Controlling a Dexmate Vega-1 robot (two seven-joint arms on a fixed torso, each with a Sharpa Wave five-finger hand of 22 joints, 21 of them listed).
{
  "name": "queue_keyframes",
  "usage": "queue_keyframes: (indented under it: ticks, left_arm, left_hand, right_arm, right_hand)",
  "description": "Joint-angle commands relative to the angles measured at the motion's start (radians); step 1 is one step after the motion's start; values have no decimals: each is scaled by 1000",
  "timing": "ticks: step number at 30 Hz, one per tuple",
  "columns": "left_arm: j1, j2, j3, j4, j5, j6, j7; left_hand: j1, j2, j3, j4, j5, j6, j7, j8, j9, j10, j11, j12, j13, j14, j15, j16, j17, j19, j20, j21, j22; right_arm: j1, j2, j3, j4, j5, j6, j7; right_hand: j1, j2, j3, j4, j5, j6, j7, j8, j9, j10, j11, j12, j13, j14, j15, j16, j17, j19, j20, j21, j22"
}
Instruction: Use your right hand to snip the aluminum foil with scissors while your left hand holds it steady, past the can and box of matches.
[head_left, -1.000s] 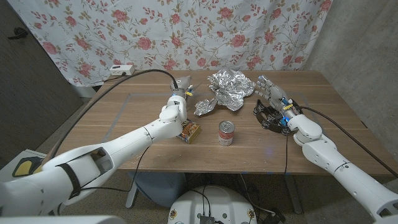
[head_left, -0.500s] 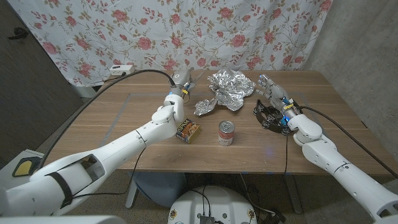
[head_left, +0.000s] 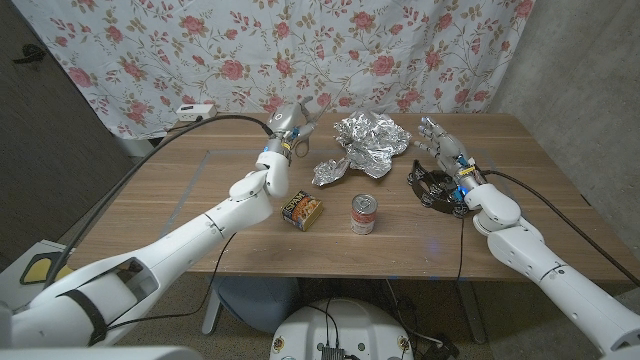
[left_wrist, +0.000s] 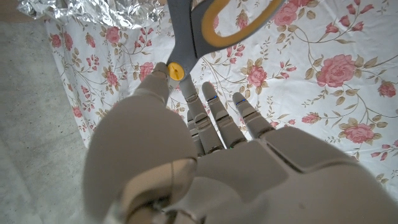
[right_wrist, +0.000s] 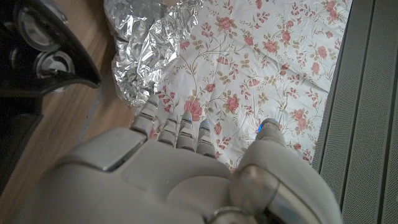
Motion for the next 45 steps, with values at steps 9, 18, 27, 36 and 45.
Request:
queue_keyframes:
  ticks: [9,18,27,36,45]
  left_arm:
    - [35,-7,-86,24,-82,-238,29]
    - [39,-11,-104,32,-104,-311,16]
    - [32,-22,-135,50,-187,-414,-34]
    - [29,-52,-157,70,-260,-486,-72]
    - [26,-74,-174,104,-363,-574,-145]
  left_hand:
    - [23,23,-1,5,-8,26,-6,2,4,7,-9,12,16,46,-23,31,32,7,2,0,3]
    - [29,27,-5,7,-11,33,-4,0,5,-1,-8,13,23,51,-23,53,60,6,2,-1,3]
    - [36,27,-10,8,-13,36,0,-4,6,-2,-8,17,31,53,-23,79,93,6,-1,-2,3]
    - [40,25,-9,8,-12,63,3,4,8,0,-7,18,36,55,-24,88,106,12,-14,-1,3]
    - [40,27,-7,10,-12,64,10,1,9,1,-6,19,40,59,-22,92,113,16,-20,0,3]
  right_arm:
    - [-69,-25,40,-90,-14,-5,-63]
    - [-77,-27,45,-105,-19,-7,-68]
    - [-87,-31,53,-124,-23,-16,-82]
    - [-103,-39,67,-141,-24,-23,-96]
    - [-105,-41,71,-148,-27,-30,-101]
  right_hand:
    - [-6,1,7,-4,5,8,0,0,2,4,-3,1,1,1,1,8,1,-10,2,6,2]
    - [-7,0,8,-4,5,8,0,0,2,4,-3,1,1,1,1,7,1,-10,2,6,2]
    - [-7,0,8,-4,5,8,0,0,2,4,-3,1,1,1,0,7,1,-10,2,6,2]
    - [-7,0,9,-4,5,8,1,0,2,4,-3,1,1,1,2,7,1,-11,2,6,2]
    - [-7,0,10,-5,5,8,0,0,2,4,-3,1,1,2,0,8,1,-10,2,6,2]
